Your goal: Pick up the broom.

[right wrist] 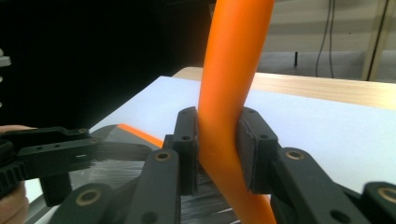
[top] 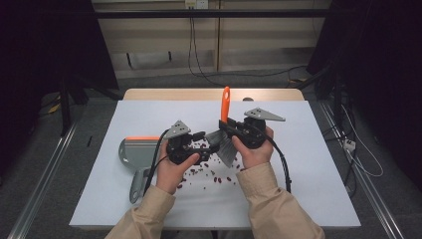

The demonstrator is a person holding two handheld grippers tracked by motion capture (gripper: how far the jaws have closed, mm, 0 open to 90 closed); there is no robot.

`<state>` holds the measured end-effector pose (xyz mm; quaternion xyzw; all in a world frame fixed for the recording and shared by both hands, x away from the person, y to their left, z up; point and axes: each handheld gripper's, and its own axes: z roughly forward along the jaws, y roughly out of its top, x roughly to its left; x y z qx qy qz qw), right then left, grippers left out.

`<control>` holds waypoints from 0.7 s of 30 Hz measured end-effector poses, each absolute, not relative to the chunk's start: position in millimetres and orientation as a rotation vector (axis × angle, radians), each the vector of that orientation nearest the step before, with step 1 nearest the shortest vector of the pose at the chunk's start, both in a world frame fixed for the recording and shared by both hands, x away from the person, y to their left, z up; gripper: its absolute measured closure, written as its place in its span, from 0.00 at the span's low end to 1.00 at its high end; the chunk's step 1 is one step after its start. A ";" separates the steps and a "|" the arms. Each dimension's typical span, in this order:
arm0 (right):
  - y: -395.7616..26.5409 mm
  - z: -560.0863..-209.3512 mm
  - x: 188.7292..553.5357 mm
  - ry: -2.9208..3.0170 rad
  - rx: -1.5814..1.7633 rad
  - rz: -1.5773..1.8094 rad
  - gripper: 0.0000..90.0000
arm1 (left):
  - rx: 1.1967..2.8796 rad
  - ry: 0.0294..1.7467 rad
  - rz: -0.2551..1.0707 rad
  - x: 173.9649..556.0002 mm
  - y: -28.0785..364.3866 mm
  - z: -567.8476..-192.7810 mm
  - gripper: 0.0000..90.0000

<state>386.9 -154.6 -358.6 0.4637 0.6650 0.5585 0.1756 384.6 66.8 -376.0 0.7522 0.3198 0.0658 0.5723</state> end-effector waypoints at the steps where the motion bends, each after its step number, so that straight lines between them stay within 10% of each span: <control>1: -151.7 -359.5 387.4 1.893 1.308 1.584 0.79 | 1.768 0.764 0.166 385.3 66.8 -375.6 0.40; 8: -144.1 -360.9 387.3 1.906 1.283 1.607 0.79 | 1.758 0.772 0.100 389.3 63.7 -381.9 0.66; 9: -144.1 -360.1 386.2 1.909 1.271 1.600 0.79 | 1.751 0.763 0.099 388.8 64.0 -382.7 0.85; 21: -157.4 -356.9 384.2 1.977 1.198 1.648 0.66 | 1.745 0.747 0.062 386.6 69.2 -381.0 0.94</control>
